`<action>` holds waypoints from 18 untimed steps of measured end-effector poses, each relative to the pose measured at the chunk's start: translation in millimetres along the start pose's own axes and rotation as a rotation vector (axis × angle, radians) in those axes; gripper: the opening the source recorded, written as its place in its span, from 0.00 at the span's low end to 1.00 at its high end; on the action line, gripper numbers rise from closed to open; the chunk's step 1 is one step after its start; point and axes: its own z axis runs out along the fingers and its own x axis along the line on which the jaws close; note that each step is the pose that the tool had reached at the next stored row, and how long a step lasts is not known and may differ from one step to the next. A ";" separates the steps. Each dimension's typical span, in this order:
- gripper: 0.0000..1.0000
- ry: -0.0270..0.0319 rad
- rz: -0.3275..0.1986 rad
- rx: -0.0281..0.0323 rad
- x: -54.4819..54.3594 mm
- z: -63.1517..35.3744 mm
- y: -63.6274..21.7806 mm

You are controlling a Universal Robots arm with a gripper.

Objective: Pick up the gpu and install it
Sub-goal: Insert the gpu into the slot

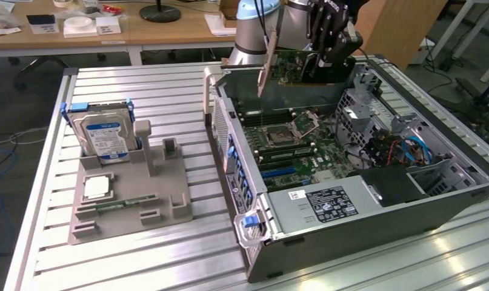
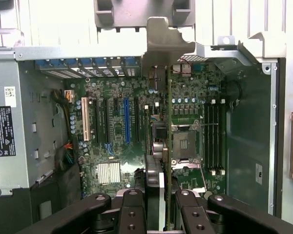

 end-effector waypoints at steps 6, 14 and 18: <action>0.28 0.0000 0.000 0.0000 0.0 0.0 0.0; 0.28 -0.0005 -0.033 -0.0015 0.0 0.0 0.0; 0.28 -0.0017 -0.073 -0.0032 0.0 0.0 0.0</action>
